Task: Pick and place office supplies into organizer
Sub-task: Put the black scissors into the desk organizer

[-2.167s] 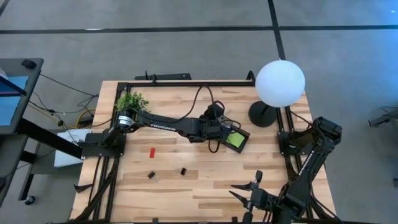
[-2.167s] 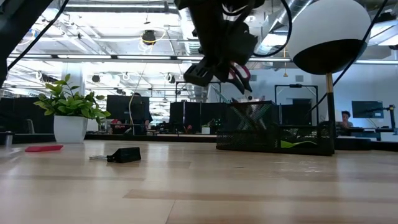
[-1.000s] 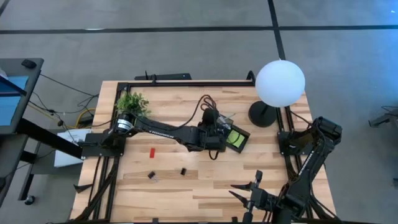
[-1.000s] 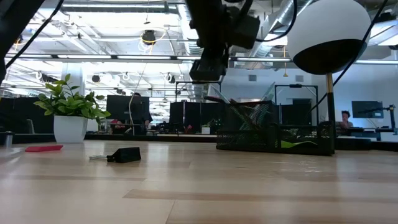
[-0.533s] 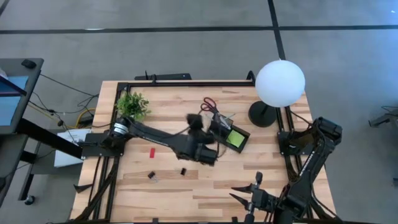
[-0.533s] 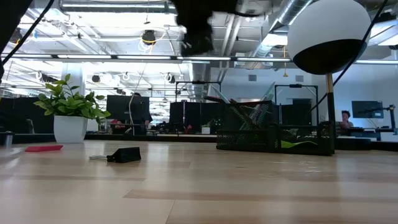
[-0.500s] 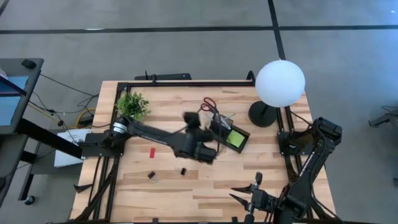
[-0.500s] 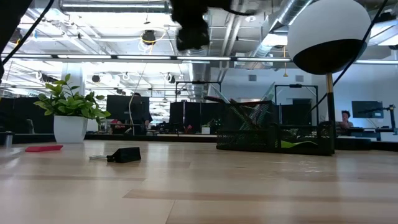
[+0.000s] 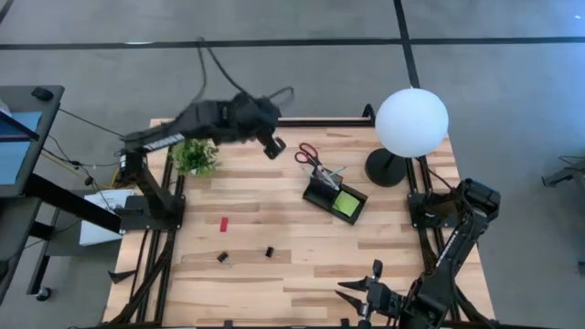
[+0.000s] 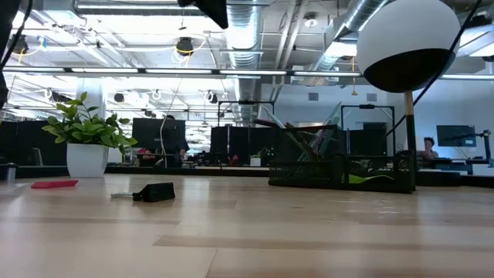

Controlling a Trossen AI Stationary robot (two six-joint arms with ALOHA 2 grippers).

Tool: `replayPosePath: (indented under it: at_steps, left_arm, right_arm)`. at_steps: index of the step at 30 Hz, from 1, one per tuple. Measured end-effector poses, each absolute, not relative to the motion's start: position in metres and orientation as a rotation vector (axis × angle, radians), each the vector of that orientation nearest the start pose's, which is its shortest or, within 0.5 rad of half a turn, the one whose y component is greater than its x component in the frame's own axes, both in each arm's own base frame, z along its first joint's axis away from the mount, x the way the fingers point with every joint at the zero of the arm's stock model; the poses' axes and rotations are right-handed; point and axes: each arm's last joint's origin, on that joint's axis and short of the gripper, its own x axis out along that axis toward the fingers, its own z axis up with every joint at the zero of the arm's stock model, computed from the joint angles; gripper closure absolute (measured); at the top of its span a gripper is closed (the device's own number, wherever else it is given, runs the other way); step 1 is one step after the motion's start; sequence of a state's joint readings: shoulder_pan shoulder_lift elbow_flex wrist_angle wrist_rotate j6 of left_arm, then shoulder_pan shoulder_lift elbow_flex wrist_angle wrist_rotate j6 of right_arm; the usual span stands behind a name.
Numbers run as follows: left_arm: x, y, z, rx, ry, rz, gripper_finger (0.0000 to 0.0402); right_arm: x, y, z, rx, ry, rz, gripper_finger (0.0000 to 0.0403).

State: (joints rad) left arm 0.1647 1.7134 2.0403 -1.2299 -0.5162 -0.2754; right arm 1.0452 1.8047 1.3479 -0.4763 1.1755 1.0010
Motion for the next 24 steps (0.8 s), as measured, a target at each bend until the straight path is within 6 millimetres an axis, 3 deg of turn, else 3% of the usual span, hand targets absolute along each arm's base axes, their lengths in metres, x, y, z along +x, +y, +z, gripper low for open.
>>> replayPosePath:
  at_steps: [3,5,12,15,19,24]
  left_arm:
    - [0.319,0.09,0.428,-0.184,0.813,0.652,0.0381]
    - [0.324,0.103,0.418,-0.208,0.84,0.668,0.0381]
    - [0.344,0.131,0.328,-0.149,1.16,0.577,0.0362]
    - [0.345,0.137,0.314,-0.11,1.199,0.549,0.0354]
    - [0.334,0.155,0.325,-0.138,1.167,0.57,0.0352]
    - [0.301,0.176,0.382,-0.282,0.789,0.416,0.0361]
  right_arm:
    - [0.211,0.312,0.243,0.169,0.291,-0.292,0.0315]
    - [0.212,0.313,0.244,0.186,0.285,-0.29,0.0315]
    - [0.216,0.321,0.239,0.232,0.271,-0.27,0.0315]
    - [0.214,0.323,0.235,0.218,0.278,-0.265,0.0315]
    - [0.212,0.328,0.231,0.244,0.272,-0.261,0.0315]
    - [0.209,0.335,0.228,0.269,0.247,-0.255,0.0315]
